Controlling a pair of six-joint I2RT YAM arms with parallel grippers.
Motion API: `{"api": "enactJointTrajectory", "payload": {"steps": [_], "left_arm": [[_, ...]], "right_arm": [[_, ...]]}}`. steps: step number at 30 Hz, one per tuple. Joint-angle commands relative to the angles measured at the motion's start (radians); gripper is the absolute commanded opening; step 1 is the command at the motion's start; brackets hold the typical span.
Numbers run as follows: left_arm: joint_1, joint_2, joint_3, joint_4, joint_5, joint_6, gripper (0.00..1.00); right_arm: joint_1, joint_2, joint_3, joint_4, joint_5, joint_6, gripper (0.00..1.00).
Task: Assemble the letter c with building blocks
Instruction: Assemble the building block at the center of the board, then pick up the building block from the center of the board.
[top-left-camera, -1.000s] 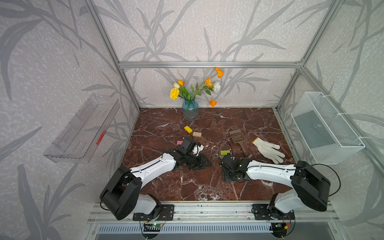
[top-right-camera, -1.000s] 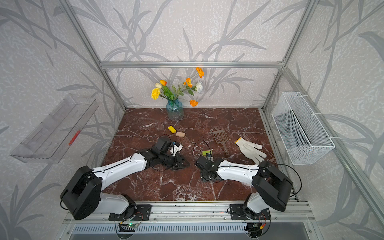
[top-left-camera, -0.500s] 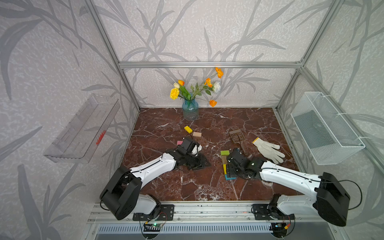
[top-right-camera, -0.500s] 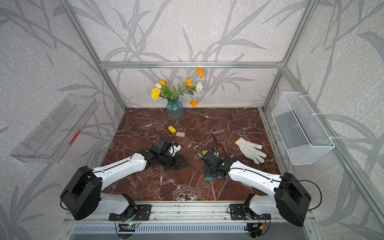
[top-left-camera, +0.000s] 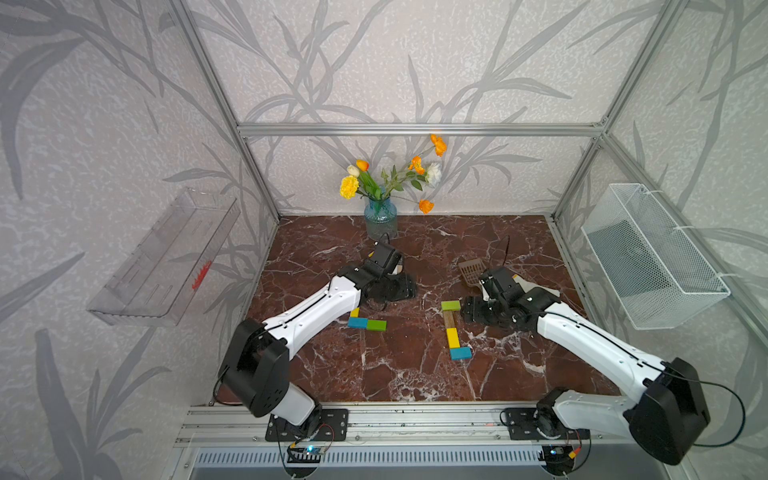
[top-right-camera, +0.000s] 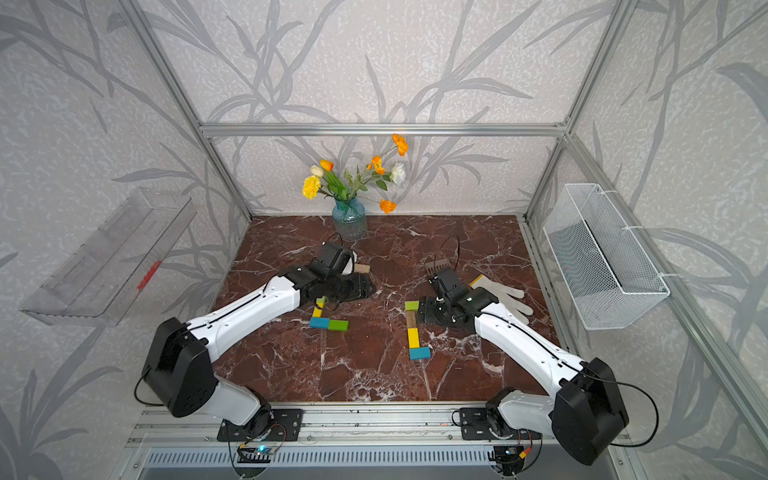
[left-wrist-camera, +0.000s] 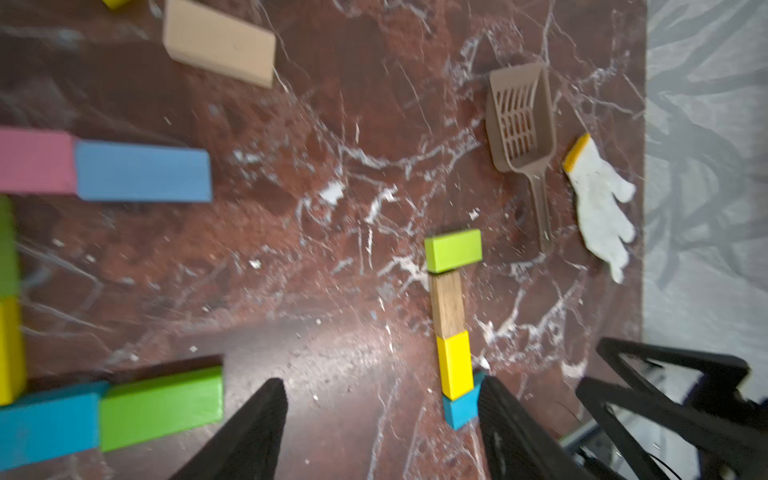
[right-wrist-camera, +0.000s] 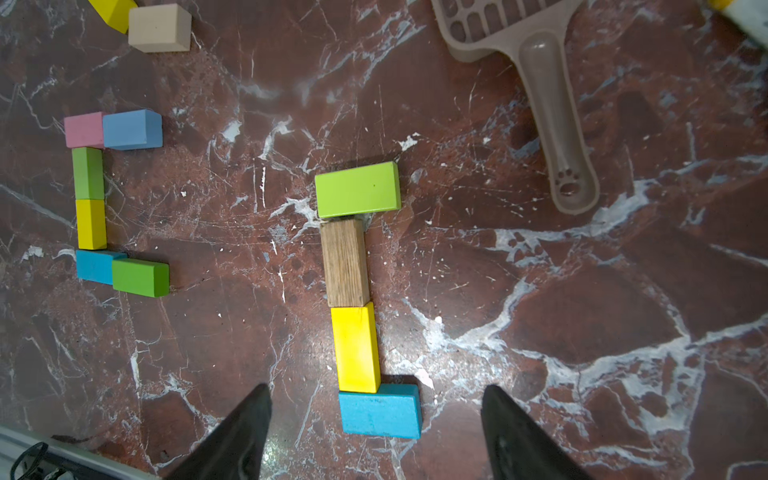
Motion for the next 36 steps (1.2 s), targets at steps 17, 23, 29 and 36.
{"api": "enactJointTrajectory", "payload": {"steps": [17, 23, 29, 36], "left_arm": [[0.099, 0.559, 0.759, -0.585, -0.347, 0.41, 0.75], [0.133, 0.649, 0.837, -0.557, -0.192, 0.475, 0.77], [0.144, 0.767, 0.981, -0.619, -0.14, 0.462, 0.77], [0.163, 0.876, 1.115, -0.697, -0.119, 0.408, 0.75]], "right_arm": [[-0.207, 0.032, -0.035, 0.036, -0.228, -0.154, 0.81], [-0.272, 0.049, -0.037, 0.047, -0.29, -0.189, 0.81], [-0.304, 0.043, -0.061, 0.06, -0.305, -0.195, 0.81], [-0.329, 0.051, -0.069, 0.081, -0.331, -0.193, 0.81]]}}
